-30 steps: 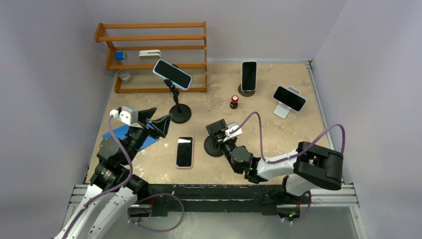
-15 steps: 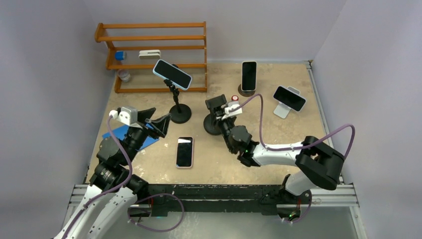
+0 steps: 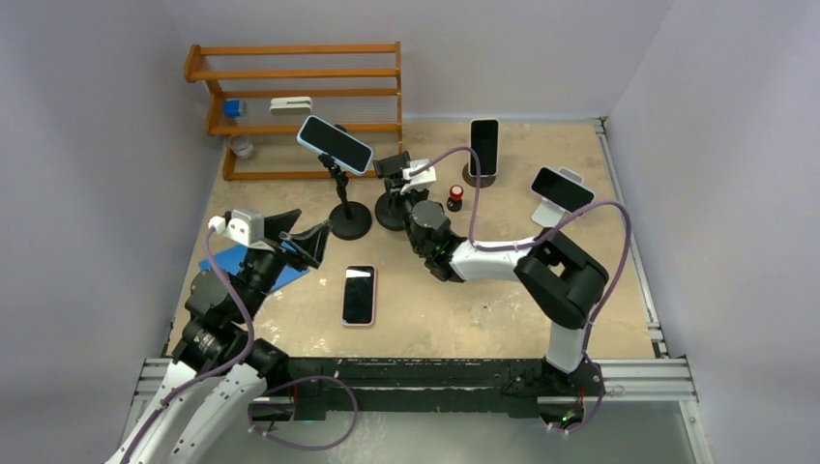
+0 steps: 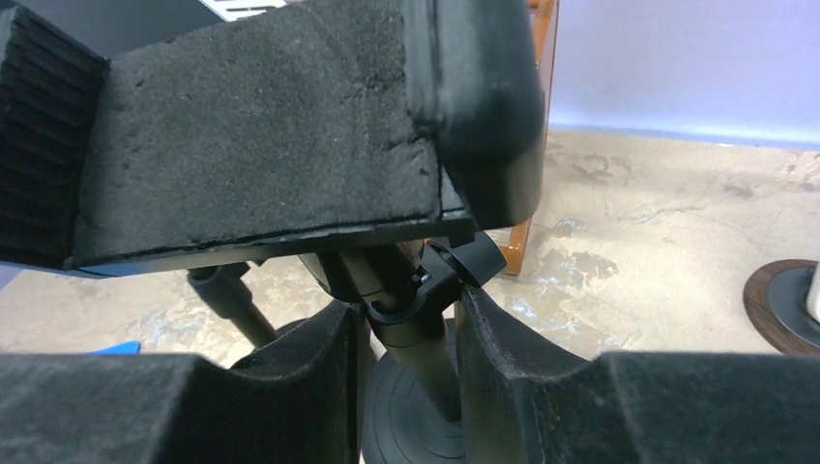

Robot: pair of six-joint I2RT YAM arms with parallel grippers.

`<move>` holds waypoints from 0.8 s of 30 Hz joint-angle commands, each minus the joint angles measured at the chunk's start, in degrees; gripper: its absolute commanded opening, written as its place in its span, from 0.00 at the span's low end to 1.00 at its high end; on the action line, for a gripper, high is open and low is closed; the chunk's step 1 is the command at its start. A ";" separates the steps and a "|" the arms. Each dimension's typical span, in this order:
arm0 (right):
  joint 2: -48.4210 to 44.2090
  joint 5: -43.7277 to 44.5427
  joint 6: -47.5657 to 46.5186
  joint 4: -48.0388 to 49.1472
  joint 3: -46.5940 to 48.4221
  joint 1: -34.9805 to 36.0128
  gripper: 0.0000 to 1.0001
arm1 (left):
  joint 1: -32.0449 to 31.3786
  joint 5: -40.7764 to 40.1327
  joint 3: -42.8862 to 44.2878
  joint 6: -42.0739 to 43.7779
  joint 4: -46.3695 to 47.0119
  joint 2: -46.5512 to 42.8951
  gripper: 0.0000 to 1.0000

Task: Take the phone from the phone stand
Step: Place the phone stand at the center of the board.

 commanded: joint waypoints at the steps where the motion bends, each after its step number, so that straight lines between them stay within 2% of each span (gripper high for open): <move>1: 1.79 -1.85 1.44 5.97 6.58 -1.93 0.00 | -0.43 -0.82 0.95 0.48 1.41 -0.69 0.68; 13: 8.89 -5.41 4.25 4.47 12.68 -5.88 0.00 | -0.51 -0.82 0.86 0.64 1.53 -0.17 0.68; 24: 12.24 -6.23 4.80 3.87 12.86 -6.18 0.00 | -0.47 -1.08 0.86 0.83 1.53 0.19 0.68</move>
